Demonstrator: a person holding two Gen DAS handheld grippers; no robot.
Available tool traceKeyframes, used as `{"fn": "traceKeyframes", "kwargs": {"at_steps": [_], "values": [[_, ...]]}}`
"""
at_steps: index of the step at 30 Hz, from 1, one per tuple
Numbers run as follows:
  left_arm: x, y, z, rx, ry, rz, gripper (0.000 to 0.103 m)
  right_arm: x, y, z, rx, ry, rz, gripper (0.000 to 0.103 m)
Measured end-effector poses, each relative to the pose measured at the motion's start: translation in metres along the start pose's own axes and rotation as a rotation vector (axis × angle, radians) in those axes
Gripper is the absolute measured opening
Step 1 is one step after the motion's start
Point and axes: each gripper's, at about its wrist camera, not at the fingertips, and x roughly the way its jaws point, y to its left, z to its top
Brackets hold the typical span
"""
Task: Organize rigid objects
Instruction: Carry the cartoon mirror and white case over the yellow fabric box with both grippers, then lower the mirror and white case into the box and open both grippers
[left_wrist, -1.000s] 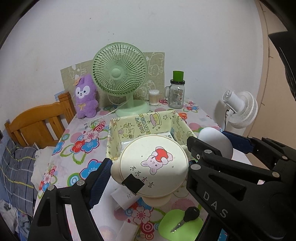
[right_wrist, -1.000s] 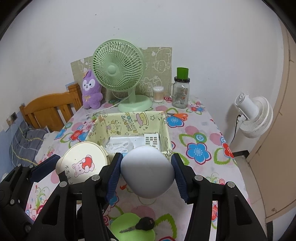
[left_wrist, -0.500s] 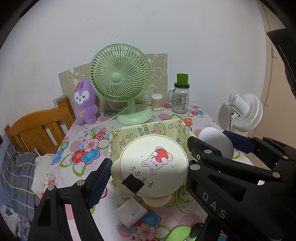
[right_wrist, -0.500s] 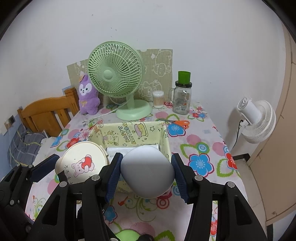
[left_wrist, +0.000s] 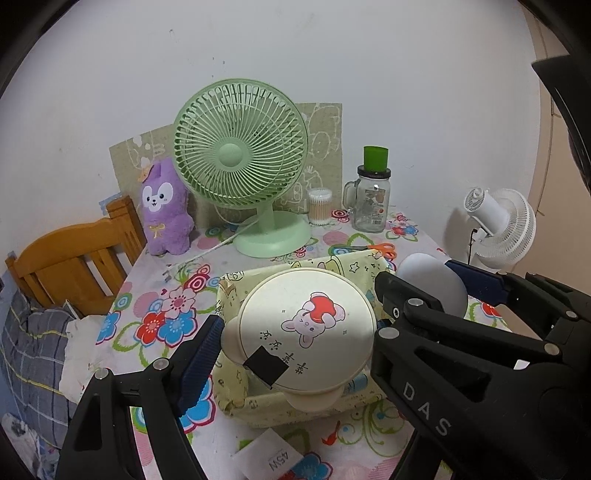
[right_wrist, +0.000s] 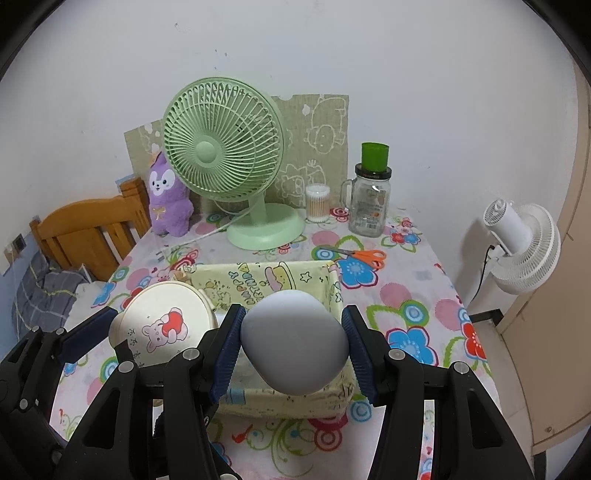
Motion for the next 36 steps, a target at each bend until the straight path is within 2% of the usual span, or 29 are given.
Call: {"fn": "traceKeyframes", "kwargs": {"at_steps": [10, 19, 36], "values": [[0.033, 0.004, 0.001, 0.003, 0.043, 0.017, 0.083, 0.037, 0.0, 0.005, -0.017, 0.051, 0.013, 0.057], [0.058, 0.007, -0.003, -0.001, 0.098, -0.014, 0.084, 0.07, 0.001, 0.004, -0.04, 0.099, 0.039, 0.057], [0.093, 0.013, -0.01, -0.019, 0.167, -0.017, 0.084, 0.108, 0.006, -0.003, -0.056, 0.153, 0.065, 0.057]]}}
